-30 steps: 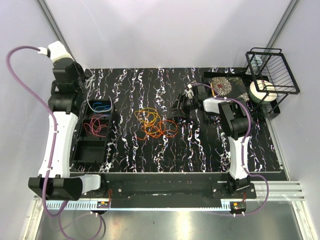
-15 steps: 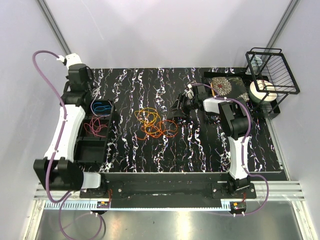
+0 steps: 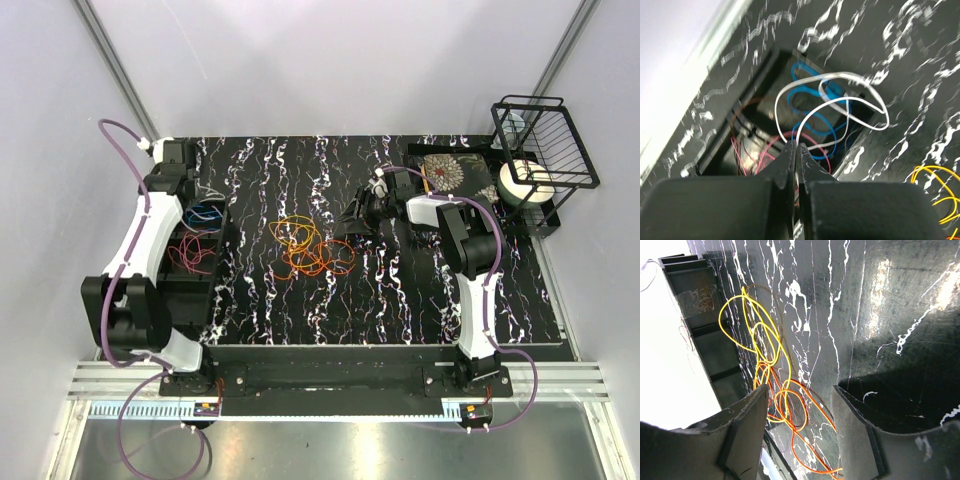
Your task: Untangle the cables
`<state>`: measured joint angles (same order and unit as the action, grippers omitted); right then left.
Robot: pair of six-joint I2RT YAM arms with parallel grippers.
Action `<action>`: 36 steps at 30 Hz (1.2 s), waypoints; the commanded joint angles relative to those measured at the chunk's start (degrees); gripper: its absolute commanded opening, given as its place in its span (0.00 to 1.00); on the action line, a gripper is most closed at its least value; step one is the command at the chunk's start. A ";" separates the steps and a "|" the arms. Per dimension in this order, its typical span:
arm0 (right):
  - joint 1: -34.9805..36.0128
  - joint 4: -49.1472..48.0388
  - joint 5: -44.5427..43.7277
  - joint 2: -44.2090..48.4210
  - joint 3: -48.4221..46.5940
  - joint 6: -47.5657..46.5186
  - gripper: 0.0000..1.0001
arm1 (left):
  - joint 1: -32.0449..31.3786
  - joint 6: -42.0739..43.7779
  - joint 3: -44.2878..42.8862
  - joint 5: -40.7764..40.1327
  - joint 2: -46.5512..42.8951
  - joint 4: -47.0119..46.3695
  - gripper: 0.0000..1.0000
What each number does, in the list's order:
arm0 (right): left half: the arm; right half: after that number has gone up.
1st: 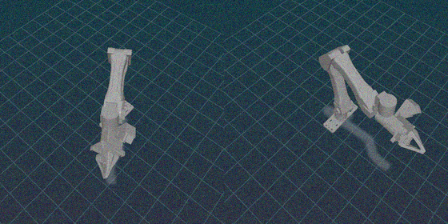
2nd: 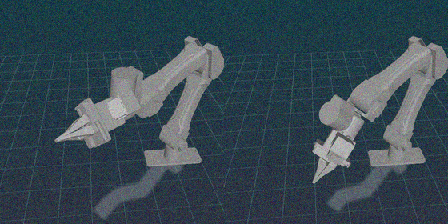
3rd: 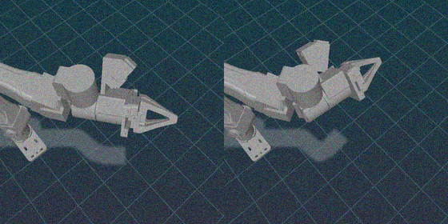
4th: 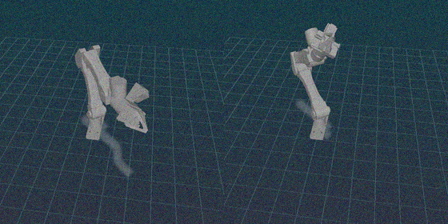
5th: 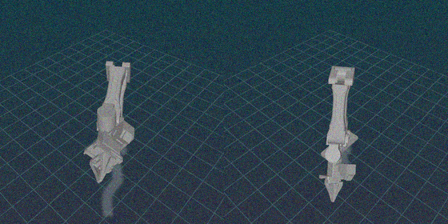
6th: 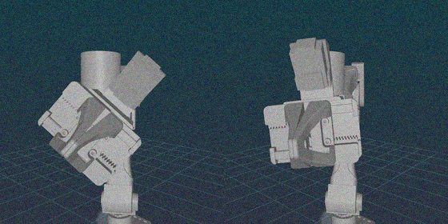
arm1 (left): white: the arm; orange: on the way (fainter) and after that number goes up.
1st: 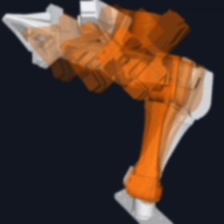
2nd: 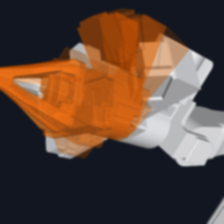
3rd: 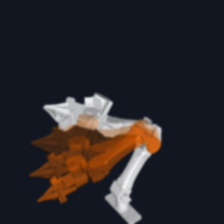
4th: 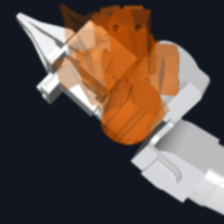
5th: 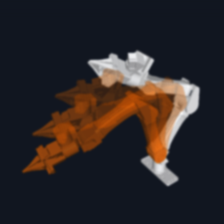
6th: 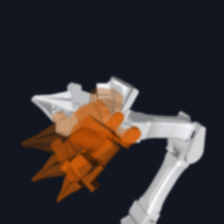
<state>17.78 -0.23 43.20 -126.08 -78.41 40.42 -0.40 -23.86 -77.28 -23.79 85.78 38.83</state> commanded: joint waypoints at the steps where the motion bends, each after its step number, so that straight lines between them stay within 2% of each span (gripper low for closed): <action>1: 1.03 3.48 -2.95 -2.41 0.01 -1.93 0.60 | 1.97 -8.54 1.15 -1.08 0.45 4.06 0.00; 6: 1.03 3.48 -2.95 -2.41 0.01 -1.84 0.60 | 3.83 -14.46 10.19 -3.89 -6.14 1.09 0.00; 12: 1.03 3.48 -2.68 -2.50 -0.16 -1.84 0.60 | 7.17 -14.90 13.20 -5.13 -12.56 -1.65 0.00; 19: 1.03 3.48 -2.60 -2.77 -0.34 -1.75 0.60 | 7.26 -15.96 12.68 -0.91 -8.70 -2.09 0.00; 28: 1.12 3.66 -2.68 -2.77 -0.43 -1.84 0.61 | 7.26 -17.01 5.91 3.13 0.62 -2.53 0.00; 32: 1.20 3.75 -2.42 -2.94 -0.51 -1.84 0.61 | 7.17 -17.36 5.38 5.86 2.37 -5.95 0.00; 36: 1.20 3.92 -2.59 -3.03 -0.69 -1.93 0.61 | 7.17 -18.59 4.59 5.07 3.87 -6.83 0.00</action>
<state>18.02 -0.19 43.46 -126.43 -78.87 40.42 6.81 -40.64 -69.45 -19.70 88.51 36.14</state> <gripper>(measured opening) 0.601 0.009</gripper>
